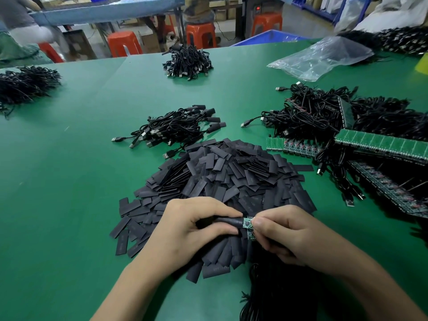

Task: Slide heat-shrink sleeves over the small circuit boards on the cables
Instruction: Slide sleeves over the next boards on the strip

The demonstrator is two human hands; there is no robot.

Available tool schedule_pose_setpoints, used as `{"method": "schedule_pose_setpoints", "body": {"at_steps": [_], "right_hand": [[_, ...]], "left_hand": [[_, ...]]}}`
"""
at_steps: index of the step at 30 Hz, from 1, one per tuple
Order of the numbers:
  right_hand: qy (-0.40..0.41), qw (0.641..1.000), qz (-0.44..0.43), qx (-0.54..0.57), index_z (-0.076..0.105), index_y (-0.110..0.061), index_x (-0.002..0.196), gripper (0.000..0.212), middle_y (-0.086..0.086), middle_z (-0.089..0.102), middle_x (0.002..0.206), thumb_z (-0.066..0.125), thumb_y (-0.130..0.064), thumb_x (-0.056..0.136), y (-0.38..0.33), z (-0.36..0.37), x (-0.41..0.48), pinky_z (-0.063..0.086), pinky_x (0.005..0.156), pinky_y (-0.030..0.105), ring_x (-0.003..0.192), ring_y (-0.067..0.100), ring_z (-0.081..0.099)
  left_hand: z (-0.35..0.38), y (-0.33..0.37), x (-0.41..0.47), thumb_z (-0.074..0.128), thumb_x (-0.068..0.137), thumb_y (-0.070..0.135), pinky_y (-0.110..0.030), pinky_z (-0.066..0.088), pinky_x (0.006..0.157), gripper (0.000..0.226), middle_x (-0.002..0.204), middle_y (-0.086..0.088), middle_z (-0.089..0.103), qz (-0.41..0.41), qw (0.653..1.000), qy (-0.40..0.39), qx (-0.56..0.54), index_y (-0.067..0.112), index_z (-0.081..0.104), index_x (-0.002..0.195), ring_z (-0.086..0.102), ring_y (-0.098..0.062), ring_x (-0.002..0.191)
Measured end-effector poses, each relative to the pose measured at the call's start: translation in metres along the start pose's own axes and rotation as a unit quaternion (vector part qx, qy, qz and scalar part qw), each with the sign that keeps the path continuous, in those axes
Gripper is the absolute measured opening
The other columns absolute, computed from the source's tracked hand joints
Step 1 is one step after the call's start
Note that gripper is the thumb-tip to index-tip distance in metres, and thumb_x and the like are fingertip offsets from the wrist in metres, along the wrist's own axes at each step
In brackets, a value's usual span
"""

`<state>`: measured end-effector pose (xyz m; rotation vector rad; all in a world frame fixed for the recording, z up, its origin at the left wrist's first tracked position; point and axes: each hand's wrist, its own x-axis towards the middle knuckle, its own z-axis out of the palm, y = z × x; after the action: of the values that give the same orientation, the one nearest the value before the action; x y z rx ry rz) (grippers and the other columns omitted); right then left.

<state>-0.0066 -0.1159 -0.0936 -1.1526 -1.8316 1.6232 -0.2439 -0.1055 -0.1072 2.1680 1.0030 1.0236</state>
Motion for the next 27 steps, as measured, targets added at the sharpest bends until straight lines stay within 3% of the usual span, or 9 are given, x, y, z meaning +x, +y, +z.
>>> {"method": "schedule_pose_setpoints", "body": {"at_steps": [7, 13, 27], "right_hand": [[0.012, 1.000, -0.011, -0.016, 0.061, -0.012, 0.073, 0.042, -0.002, 0.041, 0.053, 0.048, -0.034, 0.106, 0.003, 0.006, 0.002, 0.030, 0.043, 0.019, 0.041, 0.009, 0.035], [0.067, 0.996, -0.051, -0.014, 0.065, -0.021, 0.088, 0.025, -0.001, 0.047, 0.062, 0.054, -0.042, 0.097, 0.002, 0.002, 0.000, 0.032, 0.055, 0.036, 0.054, 0.016, 0.041], [0.092, 0.991, -0.056, -0.083, 0.062, -0.019, 0.080, 0.024, -0.008, 0.045, 0.061, 0.057, -0.026, 0.102, 0.003, 0.005, 0.000, 0.031, 0.055, 0.031, 0.056, 0.010, 0.038]], "left_hand": [[0.011, 0.006, -0.001, 0.077, 0.091, 0.025, -0.023, 0.056, 0.080, 0.016, 0.100, 0.014, 0.074, 0.039, 0.998, 0.001, 0.040, 0.018, 0.078, 0.105, 0.070, -0.002, 0.093], [0.007, 0.005, -0.001, 0.079, 0.086, 0.024, -0.018, 0.053, 0.081, 0.018, 0.098, 0.012, 0.074, 0.026, 0.994, 0.079, 0.071, 0.015, 0.080, 0.101, 0.070, -0.002, 0.092], [0.009, 0.007, -0.004, 0.081, 0.087, 0.019, -0.016, 0.051, 0.083, 0.018, 0.100, 0.010, 0.073, 0.042, 0.995, 0.061, 0.069, 0.013, 0.078, 0.103, 0.069, -0.002, 0.094]]}}
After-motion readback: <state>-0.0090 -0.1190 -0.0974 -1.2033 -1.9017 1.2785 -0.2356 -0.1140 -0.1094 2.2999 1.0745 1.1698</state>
